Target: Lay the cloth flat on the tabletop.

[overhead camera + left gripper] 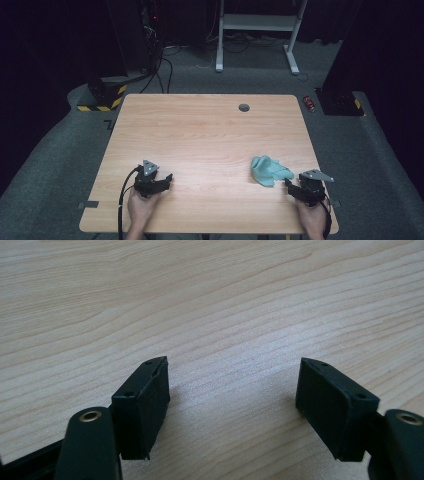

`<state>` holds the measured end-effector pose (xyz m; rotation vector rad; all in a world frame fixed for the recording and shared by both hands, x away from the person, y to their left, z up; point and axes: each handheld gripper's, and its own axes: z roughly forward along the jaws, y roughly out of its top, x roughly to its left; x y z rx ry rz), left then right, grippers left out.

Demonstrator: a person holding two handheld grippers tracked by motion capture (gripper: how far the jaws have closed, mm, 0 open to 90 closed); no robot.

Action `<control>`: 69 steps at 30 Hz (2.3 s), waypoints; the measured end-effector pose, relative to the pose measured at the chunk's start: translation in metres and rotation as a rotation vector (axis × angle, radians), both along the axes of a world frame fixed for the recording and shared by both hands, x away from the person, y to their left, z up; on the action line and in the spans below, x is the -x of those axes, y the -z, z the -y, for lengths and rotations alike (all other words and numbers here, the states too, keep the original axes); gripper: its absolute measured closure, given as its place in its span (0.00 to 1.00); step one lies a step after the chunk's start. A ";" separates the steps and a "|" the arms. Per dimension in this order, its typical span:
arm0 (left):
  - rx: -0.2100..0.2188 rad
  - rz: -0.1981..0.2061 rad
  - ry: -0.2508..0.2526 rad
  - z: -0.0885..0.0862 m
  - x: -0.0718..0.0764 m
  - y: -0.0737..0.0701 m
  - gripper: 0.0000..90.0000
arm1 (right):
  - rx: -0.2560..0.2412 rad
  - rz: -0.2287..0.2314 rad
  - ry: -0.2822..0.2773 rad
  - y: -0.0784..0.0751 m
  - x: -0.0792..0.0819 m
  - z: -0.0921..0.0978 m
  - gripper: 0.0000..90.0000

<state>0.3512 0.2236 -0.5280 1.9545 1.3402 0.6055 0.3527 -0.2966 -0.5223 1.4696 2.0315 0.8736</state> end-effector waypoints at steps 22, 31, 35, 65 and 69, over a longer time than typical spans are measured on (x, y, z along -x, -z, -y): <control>-0.001 -0.001 0.001 0.000 0.000 0.000 0.33 | -0.010 0.000 -0.003 -0.001 0.000 -0.003 0.49; -0.001 -0.001 0.001 0.000 0.000 0.000 0.33 | -0.029 0.016 -0.057 -0.007 0.006 -0.014 0.52; -0.001 -0.001 0.001 0.000 0.000 0.000 0.33 | -0.036 0.028 -0.106 -0.014 0.006 -0.025 0.54; -0.001 -0.001 0.001 0.000 0.000 0.000 0.33 | -0.004 0.014 -0.342 -0.017 -0.012 -0.087 0.96; -0.001 -0.001 0.001 0.000 0.000 0.000 0.33 | -0.009 0.016 -0.356 -0.017 -0.012 -0.089 0.98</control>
